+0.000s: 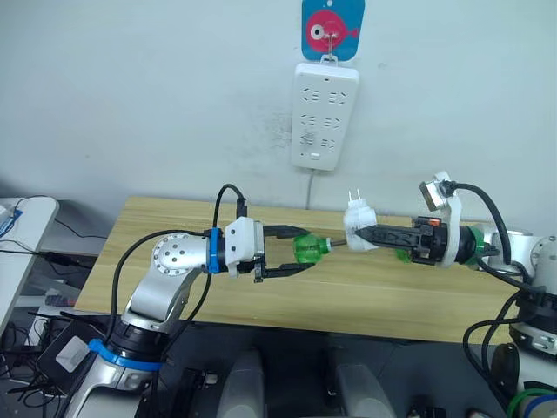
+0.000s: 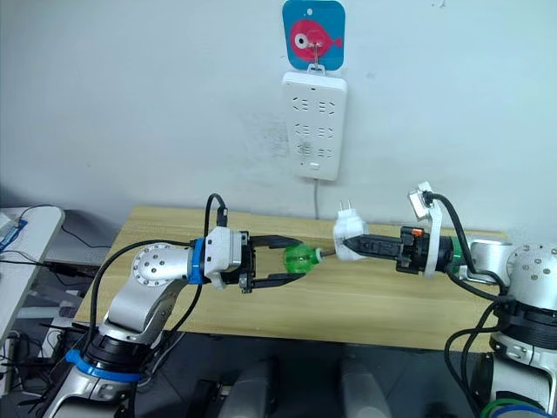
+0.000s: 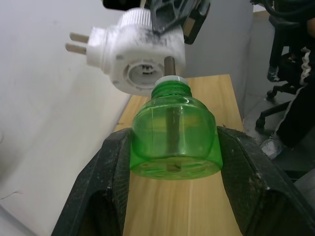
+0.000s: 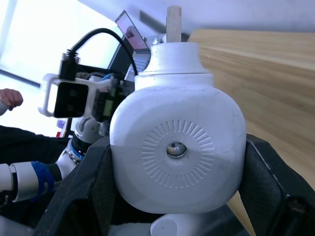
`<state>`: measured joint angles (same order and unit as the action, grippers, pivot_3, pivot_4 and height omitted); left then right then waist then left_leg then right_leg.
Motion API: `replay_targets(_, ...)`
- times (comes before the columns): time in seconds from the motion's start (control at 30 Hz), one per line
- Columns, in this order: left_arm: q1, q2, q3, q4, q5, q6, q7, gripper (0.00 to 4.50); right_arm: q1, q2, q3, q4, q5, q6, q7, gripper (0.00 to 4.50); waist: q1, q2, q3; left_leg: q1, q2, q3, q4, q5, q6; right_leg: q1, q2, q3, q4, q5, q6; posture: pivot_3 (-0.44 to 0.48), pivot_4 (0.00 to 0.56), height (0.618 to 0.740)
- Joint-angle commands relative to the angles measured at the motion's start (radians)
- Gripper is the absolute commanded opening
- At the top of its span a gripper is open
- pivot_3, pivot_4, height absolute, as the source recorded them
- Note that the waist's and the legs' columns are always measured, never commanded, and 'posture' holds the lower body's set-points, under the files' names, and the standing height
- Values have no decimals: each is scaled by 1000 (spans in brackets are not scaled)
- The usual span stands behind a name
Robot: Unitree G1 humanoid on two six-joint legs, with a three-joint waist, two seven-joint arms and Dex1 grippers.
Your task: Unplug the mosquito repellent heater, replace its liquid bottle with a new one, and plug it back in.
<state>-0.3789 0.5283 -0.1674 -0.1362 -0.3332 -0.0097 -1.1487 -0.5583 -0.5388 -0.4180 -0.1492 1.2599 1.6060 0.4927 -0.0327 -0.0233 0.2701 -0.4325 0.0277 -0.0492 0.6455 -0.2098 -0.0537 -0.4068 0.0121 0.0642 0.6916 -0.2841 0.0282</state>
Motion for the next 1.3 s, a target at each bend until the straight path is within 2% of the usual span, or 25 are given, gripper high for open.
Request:
replay_targets(0.03,-27,-18,3,-3,-14,-19,-2,2241,-10,10,-20,-25,164,8,-112,2959,0,0,0,0,0,0,0,0,0,0,0,0,0,0,0,-21,229,740)
replay_targets(0.13,-36,-27,10,9,-15,-14,7,2241,16,-16,14,-25,298,-29,-205,2959,-2,0,0,0,0,0,0,0,0,0,1,0,0,0,0,-20,231,740)
replay_targets(0.33,-49,-29,21,28,-16,-16,2,2241,81,-137,135,-32,563,-190,-364,2959,-4,0,0,0,0,-1,0,0,0,0,2,0,1,0,0,-21,234,740)
replay_targets(0.53,-70,-46,9,25,-22,-21,-6,2241,107,-221,243,-60,692,-331,-448,2959,-6,0,0,0,0,0,0,0,0,0,3,0,0,0,0,-21,236,740)
replay_targets(0.77,-67,-47,-4,7,-28,-22,-28,2241,99,-241,298,-68,712,-418,-463,2959,-6,0,0,0,1,0,0,0,0,0,3,0,0,0,0,-21,237,740)
replay_targets(1.3,-90,-57,23,9,-50,15,-22,2241,130,-326,332,-58,712,-427,-407,2959,-5,0,0,0,1,0,0,0,0,0,3,0,-1,0,0,-23,241,740)
